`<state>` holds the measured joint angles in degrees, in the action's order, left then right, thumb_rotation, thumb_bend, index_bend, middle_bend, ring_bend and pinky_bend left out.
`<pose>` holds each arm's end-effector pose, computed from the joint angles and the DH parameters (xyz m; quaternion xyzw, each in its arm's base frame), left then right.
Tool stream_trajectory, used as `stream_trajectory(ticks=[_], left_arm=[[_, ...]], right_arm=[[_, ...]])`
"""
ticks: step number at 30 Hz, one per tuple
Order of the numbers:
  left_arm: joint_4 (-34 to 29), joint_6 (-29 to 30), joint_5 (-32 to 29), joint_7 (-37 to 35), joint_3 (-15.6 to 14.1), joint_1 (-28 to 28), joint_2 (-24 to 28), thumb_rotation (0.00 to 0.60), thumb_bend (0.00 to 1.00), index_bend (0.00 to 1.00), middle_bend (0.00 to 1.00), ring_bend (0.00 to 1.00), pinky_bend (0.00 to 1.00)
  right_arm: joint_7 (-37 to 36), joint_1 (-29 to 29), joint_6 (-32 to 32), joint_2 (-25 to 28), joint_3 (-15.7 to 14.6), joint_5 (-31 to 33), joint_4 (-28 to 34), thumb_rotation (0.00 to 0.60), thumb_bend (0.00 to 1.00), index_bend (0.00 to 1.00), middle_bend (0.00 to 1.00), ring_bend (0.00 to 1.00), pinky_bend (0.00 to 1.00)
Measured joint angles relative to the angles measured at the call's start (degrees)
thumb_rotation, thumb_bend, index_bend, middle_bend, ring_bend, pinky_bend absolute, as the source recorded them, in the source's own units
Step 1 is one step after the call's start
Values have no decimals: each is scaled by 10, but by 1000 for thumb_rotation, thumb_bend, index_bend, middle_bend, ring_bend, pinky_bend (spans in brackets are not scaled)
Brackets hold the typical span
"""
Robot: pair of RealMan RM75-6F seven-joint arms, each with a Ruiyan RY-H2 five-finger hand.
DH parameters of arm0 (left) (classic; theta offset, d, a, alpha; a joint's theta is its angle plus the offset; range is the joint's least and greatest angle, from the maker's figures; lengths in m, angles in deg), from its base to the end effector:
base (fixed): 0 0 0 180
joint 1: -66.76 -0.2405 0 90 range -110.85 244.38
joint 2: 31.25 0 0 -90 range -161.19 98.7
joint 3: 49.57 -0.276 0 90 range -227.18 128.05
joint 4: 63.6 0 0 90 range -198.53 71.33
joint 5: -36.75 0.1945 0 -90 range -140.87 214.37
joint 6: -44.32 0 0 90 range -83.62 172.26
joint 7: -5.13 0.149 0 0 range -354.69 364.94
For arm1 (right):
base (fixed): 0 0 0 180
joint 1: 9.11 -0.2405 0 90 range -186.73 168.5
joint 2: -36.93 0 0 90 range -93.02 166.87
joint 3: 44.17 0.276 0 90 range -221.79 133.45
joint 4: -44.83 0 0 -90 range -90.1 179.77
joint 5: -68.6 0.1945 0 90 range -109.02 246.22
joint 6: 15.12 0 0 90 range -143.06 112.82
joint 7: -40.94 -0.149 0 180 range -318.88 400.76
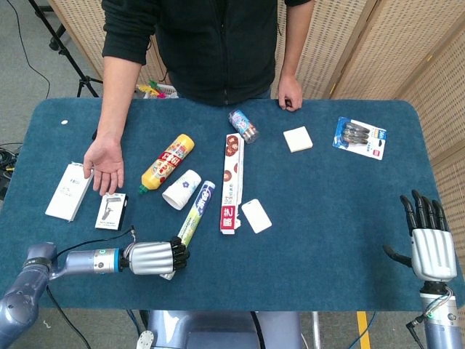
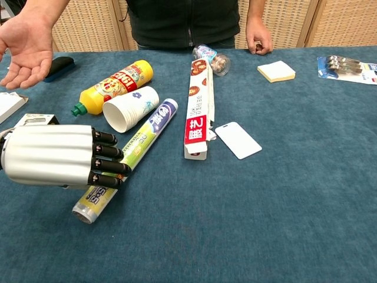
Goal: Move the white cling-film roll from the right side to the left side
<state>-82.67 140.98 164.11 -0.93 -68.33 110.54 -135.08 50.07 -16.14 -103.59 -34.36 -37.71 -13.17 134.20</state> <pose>-0.2152 0.2969 -0.0265 -0.8929 0.1841 -0.3905 0.1281 -0.3183 -0.2093 0.1657 0.5668 -0.3388 0.3939 0.6393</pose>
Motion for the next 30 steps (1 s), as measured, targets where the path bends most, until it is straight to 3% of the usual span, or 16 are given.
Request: stream_trajectory(ticks=[13,30], left_arm=[[-43,92,-26,39,7,-3,28,600,515,763,607,447,517],[-258,174,-59,54,52,-3,126,600,514,770,614,455,528]], right_arm=[[-2,3,0,2,0,-9,8,600,0,0,0,0,0],[-4,6,3,4,0,-19,13,600,0,0,0,0,0]])
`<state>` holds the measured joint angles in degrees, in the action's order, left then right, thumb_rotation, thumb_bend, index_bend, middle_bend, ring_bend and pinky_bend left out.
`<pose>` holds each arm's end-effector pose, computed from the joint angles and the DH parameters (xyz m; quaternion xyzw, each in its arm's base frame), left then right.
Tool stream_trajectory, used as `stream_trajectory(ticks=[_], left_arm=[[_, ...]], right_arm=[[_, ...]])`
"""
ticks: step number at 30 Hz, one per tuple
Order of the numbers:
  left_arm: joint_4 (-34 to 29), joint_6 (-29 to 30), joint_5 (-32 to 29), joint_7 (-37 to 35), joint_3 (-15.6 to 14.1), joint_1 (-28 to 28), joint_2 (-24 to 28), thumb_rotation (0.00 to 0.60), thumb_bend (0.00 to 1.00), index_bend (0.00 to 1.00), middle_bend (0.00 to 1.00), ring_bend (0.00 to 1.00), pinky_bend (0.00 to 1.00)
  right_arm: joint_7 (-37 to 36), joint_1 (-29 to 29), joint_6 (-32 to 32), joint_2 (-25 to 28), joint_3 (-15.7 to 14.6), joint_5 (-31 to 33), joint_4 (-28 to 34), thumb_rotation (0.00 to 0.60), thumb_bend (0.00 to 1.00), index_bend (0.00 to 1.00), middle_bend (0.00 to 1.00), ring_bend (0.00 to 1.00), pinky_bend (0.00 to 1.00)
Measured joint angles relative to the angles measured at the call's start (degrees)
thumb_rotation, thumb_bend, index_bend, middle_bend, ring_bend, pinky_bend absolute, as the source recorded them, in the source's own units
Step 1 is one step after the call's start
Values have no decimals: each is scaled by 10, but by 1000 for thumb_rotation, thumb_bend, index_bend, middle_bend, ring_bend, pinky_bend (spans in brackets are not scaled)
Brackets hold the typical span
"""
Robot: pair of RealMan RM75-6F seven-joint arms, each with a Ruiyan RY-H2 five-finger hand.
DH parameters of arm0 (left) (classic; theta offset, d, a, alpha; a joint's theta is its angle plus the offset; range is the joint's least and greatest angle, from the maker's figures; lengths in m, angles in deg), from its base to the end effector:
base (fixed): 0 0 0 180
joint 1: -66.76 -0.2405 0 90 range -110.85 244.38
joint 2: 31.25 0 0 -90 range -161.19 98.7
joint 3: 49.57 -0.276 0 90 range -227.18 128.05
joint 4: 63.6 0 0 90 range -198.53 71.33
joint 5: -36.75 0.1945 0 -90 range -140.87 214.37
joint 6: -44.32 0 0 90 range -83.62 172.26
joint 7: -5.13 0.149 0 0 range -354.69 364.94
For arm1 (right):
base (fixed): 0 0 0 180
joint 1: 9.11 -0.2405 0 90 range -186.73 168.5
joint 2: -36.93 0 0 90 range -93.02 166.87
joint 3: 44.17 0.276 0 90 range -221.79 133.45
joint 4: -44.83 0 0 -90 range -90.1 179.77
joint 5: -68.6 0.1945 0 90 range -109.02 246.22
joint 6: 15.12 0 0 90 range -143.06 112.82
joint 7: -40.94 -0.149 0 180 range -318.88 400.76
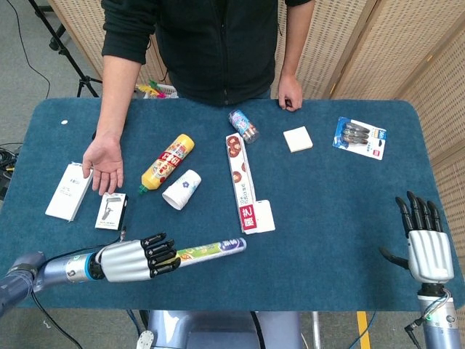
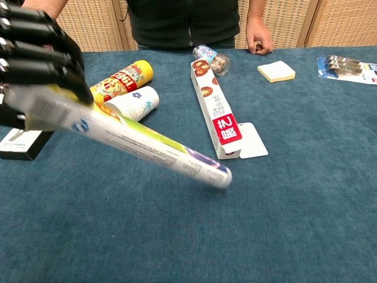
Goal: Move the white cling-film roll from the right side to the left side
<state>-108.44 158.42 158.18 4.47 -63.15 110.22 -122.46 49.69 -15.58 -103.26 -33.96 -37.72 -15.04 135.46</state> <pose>-0.1760 0.2754 0.0660 -0.7677 0.1398 -0.5991 0.1793 -0.3125 -0.2060 0.1639 0.5732 -0.3413 0.4025 0.6269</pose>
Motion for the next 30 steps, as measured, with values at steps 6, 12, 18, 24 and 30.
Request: stream_trajectory(ticks=[6,12,18,24,30], left_arm=[[-91,10,-35,-28,30,-10,48,600,514,772,615,457,530],[-134,19,-69,-58,62,-25,87,600,514,773,616,457,530],[-167,20,-109,-98,81,-44,116,600,514,775,618,457,530],[-194,10,-200,-209,102,-83,140,600,516,780,622,457,530],[-186,-40,-322,-399,139,-131,146,600,521,786,624,457,530]], right_arm=[[3,0,3,-1,0,-1,0,600,0,0,0,0,0],[6,-1,7,-3,-1,-2,-1,600,0,0,0,0,0],[8,-1,8,-4,-2,-4,0,600,0,0,0,0,0],[9,-1,8,-4,-4,-9,2,600,0,0,0,0,0],[15,-1,9,-6,-7,-14,4,600,0,0,0,0,0]])
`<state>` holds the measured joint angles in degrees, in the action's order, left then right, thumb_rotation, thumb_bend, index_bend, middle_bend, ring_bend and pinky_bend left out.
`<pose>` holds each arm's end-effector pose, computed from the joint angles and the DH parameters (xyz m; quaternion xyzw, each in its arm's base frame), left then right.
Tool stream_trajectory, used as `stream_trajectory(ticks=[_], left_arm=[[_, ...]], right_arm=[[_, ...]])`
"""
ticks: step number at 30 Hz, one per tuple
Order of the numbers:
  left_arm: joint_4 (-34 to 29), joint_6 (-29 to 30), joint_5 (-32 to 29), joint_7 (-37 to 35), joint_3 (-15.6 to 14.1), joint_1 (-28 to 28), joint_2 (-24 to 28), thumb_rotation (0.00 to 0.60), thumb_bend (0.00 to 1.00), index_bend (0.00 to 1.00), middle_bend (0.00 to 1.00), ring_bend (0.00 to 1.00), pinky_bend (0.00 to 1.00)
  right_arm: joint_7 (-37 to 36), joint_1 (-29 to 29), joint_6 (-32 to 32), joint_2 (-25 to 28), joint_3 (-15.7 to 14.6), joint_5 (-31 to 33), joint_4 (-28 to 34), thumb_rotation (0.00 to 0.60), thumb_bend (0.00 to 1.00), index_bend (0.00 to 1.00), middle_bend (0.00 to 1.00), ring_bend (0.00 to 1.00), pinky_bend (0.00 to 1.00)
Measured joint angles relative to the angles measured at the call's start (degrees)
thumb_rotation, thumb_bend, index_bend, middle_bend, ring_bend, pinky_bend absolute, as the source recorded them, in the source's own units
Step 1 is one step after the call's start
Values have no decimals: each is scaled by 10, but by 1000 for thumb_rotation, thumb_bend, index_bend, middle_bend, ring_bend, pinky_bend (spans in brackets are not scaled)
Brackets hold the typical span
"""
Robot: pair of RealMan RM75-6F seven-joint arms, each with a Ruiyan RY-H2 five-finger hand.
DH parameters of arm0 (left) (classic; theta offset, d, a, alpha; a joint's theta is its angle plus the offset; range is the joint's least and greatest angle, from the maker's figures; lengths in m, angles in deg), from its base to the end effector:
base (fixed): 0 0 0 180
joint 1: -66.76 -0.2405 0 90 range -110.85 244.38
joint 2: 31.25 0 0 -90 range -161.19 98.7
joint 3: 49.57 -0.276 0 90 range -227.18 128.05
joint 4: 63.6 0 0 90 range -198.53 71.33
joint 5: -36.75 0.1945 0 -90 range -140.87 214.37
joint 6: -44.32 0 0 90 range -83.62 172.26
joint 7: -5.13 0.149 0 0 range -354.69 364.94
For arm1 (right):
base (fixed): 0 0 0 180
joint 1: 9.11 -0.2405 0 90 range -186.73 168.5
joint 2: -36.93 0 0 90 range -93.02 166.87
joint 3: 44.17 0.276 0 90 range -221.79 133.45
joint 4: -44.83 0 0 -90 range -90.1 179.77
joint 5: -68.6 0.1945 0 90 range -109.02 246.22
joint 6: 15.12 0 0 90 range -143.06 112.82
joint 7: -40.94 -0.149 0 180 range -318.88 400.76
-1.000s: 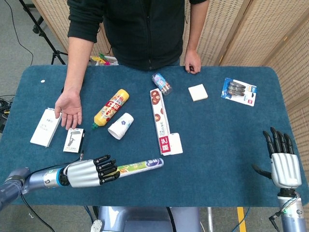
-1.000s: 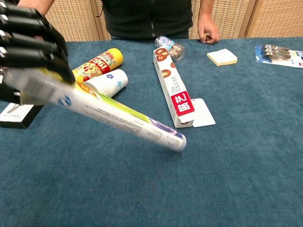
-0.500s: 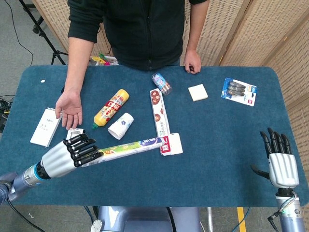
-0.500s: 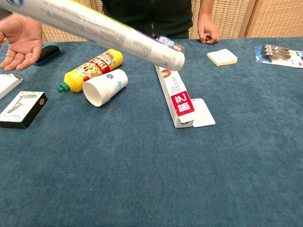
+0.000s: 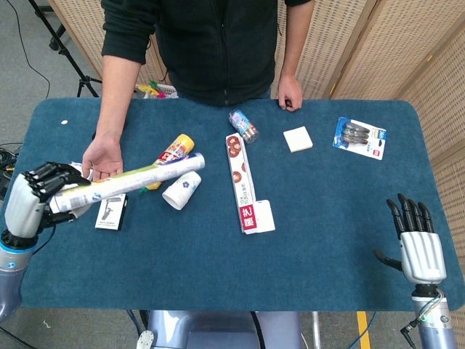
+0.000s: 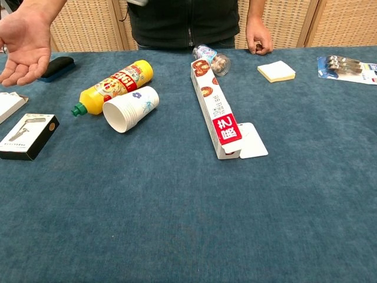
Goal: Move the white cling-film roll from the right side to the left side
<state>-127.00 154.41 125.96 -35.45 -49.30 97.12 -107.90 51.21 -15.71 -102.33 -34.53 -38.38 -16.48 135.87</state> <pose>-0.2412 0.3042 0.1962 -0.5547 -0.2331 -0.7290 0.3264 -0.3080 -0.2046 0.1548 0.5895 -0.3392 0.3973 0.6161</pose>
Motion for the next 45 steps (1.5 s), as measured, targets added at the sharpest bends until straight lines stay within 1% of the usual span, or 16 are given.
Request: stream_trajectory(ticks=[5,8,11,15,20,25,28,30,33,34,36,37,39,41,42,45], left_arm=[[48,-91,-83,-166,34,-33,-15,600,534,790,625,457,530],[97,-155,-105,-237,45,-47,-31,600,534,791,625,457,530],[144,-188,-110,-282,51,-57,-50,600,534,793,626,457,530],[179,-191,-103,-305,60,-65,-70,600,534,793,626,457,530],[197,-188,-92,-315,71,-68,-78,600,533,793,626,457,530],[210,-234,-87,-325,62,-69,-82,600,513,793,626,457,529],[230,-270,-79,-334,52,-70,-88,600,421,793,603,456,529],[245,-282,-69,-338,43,-71,-93,600,311,793,522,436,523],[256,-293,-63,-345,39,-73,-97,600,258,780,407,339,443],[256,-297,-63,-347,39,-73,-97,600,251,761,374,305,410],[258,-308,-62,-348,38,-74,-97,600,217,614,249,193,303],[259,-313,-61,-348,37,-74,-96,600,204,561,209,161,275],[261,-325,-59,-348,35,-75,-95,600,131,321,55,41,170],[259,-334,-59,-352,34,-77,-93,600,55,134,1,1,90],[257,-335,-59,-355,35,-78,-91,600,21,59,0,0,50],[251,-329,-60,-363,39,-83,-86,600,0,0,0,0,2]], right_arm=[[8,-1,1,-4,-2,-4,1,600,0,0,0,0,0],[12,-1,1,-5,-3,-6,1,600,0,0,0,0,0],[13,-1,1,-6,-3,-6,0,600,0,0,0,0,0],[14,-1,2,-6,-2,-4,0,600,0,0,0,0,0],[12,-1,4,-5,0,-2,-1,600,0,0,0,0,0],[14,-1,6,-6,-2,-4,-1,600,0,0,0,0,0],[15,-2,7,-6,-3,-4,0,600,0,0,0,0,0],[15,-1,7,-6,-3,-4,1,600,0,0,0,0,0],[14,-1,6,-5,-3,-4,1,600,0,0,0,0,0],[14,-1,6,-5,-3,-4,1,600,0,0,0,0,0],[12,0,6,-4,-2,-3,2,600,0,0,0,0,0],[11,0,6,-4,-2,-3,2,600,0,0,0,0,0],[11,-1,7,-3,-2,-3,2,600,0,0,0,0,0],[11,-1,8,-3,-2,-3,2,600,0,0,0,0,0],[11,-1,8,-3,-2,-3,3,600,0,0,0,0,0],[11,0,8,-3,-2,-3,3,600,0,0,0,0,0]])
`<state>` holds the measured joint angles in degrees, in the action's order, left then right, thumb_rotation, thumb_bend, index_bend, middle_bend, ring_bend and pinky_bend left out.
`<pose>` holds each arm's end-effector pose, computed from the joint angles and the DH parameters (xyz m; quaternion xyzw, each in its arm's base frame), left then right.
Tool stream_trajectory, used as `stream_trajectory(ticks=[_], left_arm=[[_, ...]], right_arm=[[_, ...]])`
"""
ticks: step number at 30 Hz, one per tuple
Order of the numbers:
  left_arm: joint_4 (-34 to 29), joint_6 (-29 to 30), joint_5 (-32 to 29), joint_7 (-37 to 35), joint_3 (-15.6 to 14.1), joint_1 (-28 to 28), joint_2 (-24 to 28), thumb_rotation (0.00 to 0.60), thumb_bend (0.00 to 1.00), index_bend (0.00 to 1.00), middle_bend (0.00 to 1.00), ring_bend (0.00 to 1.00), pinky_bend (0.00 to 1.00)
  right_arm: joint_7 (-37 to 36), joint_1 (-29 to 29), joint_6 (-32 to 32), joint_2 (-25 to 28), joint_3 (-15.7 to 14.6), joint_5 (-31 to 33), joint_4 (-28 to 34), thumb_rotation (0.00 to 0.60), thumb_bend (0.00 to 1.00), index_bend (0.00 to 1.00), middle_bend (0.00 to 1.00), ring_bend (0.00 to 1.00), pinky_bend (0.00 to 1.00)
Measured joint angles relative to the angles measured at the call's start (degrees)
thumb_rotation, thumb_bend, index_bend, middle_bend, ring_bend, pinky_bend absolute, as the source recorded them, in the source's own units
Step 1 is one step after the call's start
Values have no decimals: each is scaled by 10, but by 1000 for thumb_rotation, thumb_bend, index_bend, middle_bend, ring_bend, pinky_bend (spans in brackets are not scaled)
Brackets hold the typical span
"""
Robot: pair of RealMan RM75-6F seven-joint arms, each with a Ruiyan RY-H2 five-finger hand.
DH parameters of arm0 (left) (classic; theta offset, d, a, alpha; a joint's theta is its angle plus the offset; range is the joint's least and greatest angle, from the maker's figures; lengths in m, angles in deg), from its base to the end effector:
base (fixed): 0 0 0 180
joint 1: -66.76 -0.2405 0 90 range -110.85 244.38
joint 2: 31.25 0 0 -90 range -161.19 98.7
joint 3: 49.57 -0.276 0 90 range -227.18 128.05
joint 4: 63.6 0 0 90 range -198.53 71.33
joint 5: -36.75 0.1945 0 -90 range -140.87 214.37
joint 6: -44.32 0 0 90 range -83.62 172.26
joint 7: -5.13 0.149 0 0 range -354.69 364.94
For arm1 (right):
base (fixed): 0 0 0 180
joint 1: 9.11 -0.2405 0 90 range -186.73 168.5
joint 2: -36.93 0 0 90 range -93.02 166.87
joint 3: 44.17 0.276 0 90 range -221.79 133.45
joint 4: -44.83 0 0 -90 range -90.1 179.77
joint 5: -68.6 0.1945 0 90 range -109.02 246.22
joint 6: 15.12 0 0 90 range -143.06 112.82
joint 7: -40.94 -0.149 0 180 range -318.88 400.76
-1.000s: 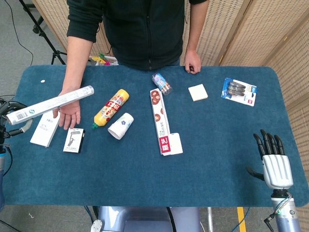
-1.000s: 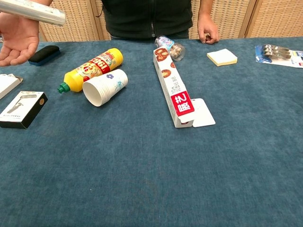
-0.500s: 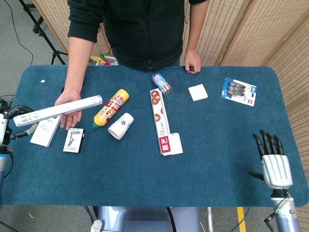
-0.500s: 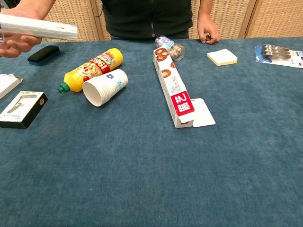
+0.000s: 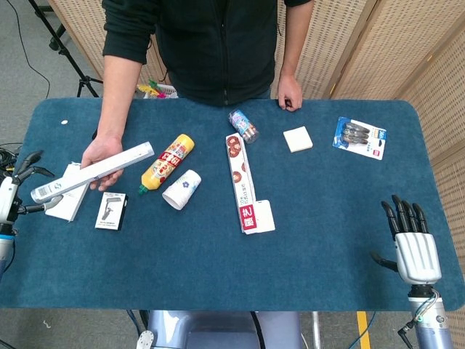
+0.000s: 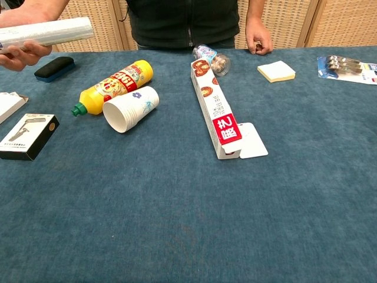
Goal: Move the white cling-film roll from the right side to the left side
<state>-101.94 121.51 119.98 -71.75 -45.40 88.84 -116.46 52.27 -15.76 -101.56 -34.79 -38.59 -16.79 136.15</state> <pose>-0.3809 0.3198 0.1629 -0.4258 -0.5449 -0.6257 0.3609 -0.3065 -0.2042 0.1503 0.5972 -0.3395 0.3911 0.6124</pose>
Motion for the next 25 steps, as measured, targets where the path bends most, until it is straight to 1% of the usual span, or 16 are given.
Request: stream_trajectory(ticks=[7,13,16,20,23,25], left_arm=[[-36,49,2,7,12,-17,28,600,0,0,0,0,0],[-100,102,2,59,22,-43,69,600,0,0,0,0,0],[-134,114,-1,118,23,-56,87,600,0,0,0,0,0],[-191,121,-11,234,22,-72,109,600,0,0,0,0,0],[-249,120,-26,356,19,-86,128,600,0,0,0,0,0],[-302,117,-38,449,16,-95,144,600,0,0,0,0,0]], right_arm=[[-1,0,-1,1,0,-1,2,600,0,0,0,0,0],[-2,2,-3,3,-1,-5,7,600,0,0,0,0,0],[-3,2,-5,4,-1,-6,9,600,0,0,0,0,0],[-8,3,-8,7,1,-6,12,600,0,0,0,0,0],[-9,4,-10,9,2,-5,14,600,0,0,0,0,0],[-9,5,-12,10,3,-6,15,600,0,0,0,0,0]])
